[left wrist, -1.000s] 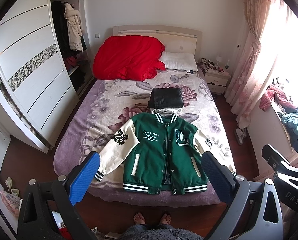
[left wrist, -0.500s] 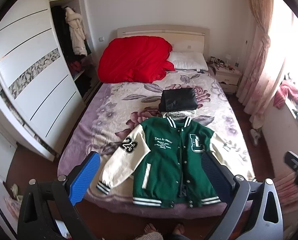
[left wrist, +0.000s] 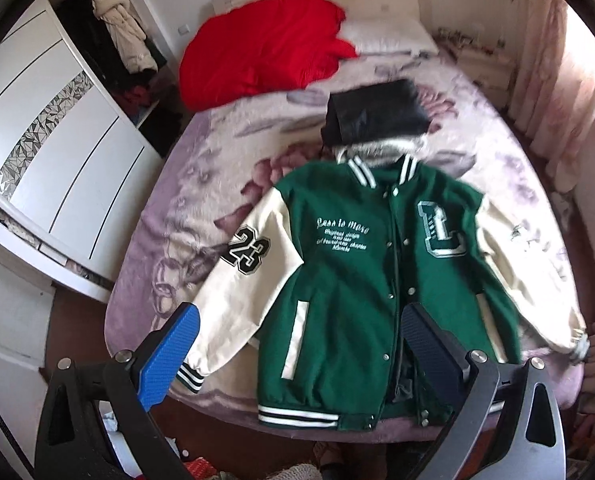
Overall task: Fold large clothes
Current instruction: 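Grasp the striped cuff of a cream sleeve with the right gripper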
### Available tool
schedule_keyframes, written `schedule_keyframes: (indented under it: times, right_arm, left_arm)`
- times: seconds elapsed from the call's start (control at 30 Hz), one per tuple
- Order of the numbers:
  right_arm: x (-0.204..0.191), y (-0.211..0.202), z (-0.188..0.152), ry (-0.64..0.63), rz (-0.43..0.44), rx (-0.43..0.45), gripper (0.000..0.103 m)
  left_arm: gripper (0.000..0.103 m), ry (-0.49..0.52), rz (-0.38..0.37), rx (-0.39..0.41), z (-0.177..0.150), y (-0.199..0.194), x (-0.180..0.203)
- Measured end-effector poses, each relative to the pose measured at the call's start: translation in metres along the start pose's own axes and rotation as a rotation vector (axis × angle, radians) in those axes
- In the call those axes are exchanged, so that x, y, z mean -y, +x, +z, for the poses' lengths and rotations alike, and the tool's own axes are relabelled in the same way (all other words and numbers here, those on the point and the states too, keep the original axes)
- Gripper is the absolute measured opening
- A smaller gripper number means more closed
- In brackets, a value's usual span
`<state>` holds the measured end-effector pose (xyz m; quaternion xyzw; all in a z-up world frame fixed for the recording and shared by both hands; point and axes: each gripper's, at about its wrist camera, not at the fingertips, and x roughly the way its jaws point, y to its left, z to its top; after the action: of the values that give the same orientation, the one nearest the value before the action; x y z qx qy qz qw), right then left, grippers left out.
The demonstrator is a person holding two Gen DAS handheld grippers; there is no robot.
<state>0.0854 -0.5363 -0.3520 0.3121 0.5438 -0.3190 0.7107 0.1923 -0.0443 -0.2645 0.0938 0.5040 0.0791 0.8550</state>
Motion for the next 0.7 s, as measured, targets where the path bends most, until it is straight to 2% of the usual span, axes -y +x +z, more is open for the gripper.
schedule_keyframes:
  times: [0.1, 0.17, 0.27, 0.37, 0.4, 0.5, 0.53, 0.6, 0.63, 0.67, 0.7]
  right_arm:
    - [0.052, 0.092, 0.041, 0.151, -0.003, -0.075, 0.085]
    - [0.083, 0.154, 0.06, 0.225, -0.017, -0.126, 0.085]
    - [0.114, 0.238, 0.078, 0.285, -0.029, -0.168, 0.086]
    - [0.136, 0.311, 0.089, 0.312, 0.004, -0.208, 0.091]
    - [0.141, 0.331, 0.091, 0.312, 0.021, -0.226, 0.093]
    - [0.152, 0.383, 0.09, 0.353, 0.094, -0.31, 0.094]
    - [0.155, 0.395, 0.09, 0.374, 0.124, -0.338, 0.094]
    - [0.156, 0.401, 0.092, 0.373, 0.153, -0.341, 0.092]
    - [0.154, 0.401, 0.093, 0.348, 0.171, -0.342, 0.086]
    - [0.152, 0.4, 0.095, 0.311, 0.201, -0.341, 0.061]
    - [0.149, 0.397, 0.099, 0.278, 0.22, -0.338, 0.025]
  left_arm:
    - [0.103, 0.023, 0.027, -0.067, -0.002, 0.052, 0.032]
    - [0.103, 0.04, 0.047, -0.128, -0.008, 0.089, 0.051]
    - [0.103, 0.032, 0.078, -0.203, -0.015, 0.133, 0.07]
    - [0.103, 0.025, 0.093, -0.256, -0.018, 0.173, 0.092]
    - [0.103, 0.028, 0.098, -0.268, -0.017, 0.183, 0.101]
    - [0.103, 0.034, 0.096, -0.29, -0.014, 0.21, 0.126]
    - [0.103, 0.037, 0.094, -0.292, -0.012, 0.215, 0.133]
    - [0.103, 0.05, 0.076, -0.282, -0.01, 0.221, 0.149]
    - [0.103, 0.058, 0.072, -0.278, -0.008, 0.223, 0.156]
    - [0.103, 0.07, 0.063, -0.273, -0.007, 0.225, 0.165]
    - [0.103, 0.08, 0.053, -0.27, -0.006, 0.226, 0.175]
